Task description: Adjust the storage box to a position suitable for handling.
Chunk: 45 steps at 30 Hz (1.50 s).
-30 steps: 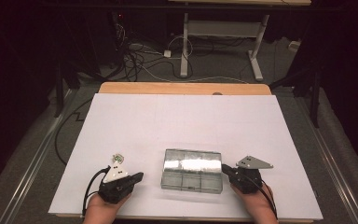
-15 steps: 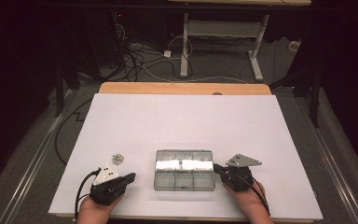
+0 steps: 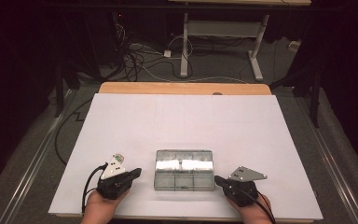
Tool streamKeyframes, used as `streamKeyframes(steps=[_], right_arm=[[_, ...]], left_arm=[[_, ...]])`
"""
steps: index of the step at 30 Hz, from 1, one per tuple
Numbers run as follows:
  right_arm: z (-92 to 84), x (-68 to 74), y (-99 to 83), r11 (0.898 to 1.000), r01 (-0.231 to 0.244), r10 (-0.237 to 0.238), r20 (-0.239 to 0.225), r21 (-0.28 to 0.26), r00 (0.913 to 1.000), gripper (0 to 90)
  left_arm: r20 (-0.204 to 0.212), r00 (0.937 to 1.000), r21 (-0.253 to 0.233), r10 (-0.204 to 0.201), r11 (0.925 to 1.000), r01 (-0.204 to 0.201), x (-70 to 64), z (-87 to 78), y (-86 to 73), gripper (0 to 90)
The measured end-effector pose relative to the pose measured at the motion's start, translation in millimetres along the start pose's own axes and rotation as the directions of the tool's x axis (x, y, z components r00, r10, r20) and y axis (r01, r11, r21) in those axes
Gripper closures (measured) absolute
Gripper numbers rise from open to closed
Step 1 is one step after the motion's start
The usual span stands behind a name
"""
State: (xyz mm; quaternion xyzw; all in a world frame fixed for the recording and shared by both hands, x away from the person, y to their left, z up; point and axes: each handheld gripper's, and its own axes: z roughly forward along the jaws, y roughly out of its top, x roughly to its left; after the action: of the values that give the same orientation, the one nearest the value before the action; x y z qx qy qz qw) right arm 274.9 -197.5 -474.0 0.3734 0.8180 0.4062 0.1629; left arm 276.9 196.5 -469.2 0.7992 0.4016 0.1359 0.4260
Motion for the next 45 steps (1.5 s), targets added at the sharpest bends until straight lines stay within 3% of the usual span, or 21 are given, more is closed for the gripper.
streamKeyframes(steps=[7, 15, 19, 24, 32, 36, 41, 45], right_arm=[[-4.4, 4.4, -4.1, 1.0, 0.012, -0.012, -0.006, 0.007, 0.9999, 90.0], [-19.1, 1.5, -1.3, 0.998, 0.001, -0.002, -0.005, -0.058, 1.0, 90.0], [-25.2, 2.2, 4.1, 0.996, -0.001, 0.0, -0.008, -0.094, 1.0, 90.0], [-29.6, 7.3, 13.1, 0.99, 0.01, -0.015, -0.039, -0.138, 0.9991, 90.0], [-20.9, 15.8, 22.0, 0.989, 0.03, -0.045, -0.1, -0.144, 0.994, 90.0], [-15.2, 22.4, 24.7, 0.988, 0.022, -0.045, -0.142, -0.154, 0.9888, 90.0], [-7.9, 35.4, 31.0, 0.985, 0.055, -0.083, -0.173, -0.162, 0.9813, 90.0], [-3.6, 42.8, 34.4, 0.983, 0.055, -0.09, -0.205, -0.173, 0.9746, 90.0]], left_arm=[[0.016, 0.9999, -0.001, 0.002, 1.0, -0.002, 1.5, 10.4, 8.0, 87.8], [0.02, 0.9998, -0.006, 0.005, 1.0, -0.004, 4.3, 17.9, 11.7, 87.8], [0.035, 0.9991, 0.0, -0.023, 0.9997, 0.023, 8.3, 18.5, 11.9, 87.7], [0.043, 0.9985, 0.005, -0.036, 0.9994, 0.035, 10.5, 18.2, 10.4, 87.7], [0.07, 0.9976, 0.009, -0.006, 0.9999, 0.005, 10.3, 13.2, 4.7, 87.7], [0.081, 0.9967, 0.003, -0.002, 1.0, 0.002, 11.1, 10.8, 1.8, 87.7], [0.076, 0.997, -0.008, -0.011, 0.9999, 0.011, 12.4, 8.0, -0.1, 87.7], [0.079, 0.9968, -0.007, -0.012, 0.9999, 0.013, 13.4, 8.4, -1.1, 87.7]])
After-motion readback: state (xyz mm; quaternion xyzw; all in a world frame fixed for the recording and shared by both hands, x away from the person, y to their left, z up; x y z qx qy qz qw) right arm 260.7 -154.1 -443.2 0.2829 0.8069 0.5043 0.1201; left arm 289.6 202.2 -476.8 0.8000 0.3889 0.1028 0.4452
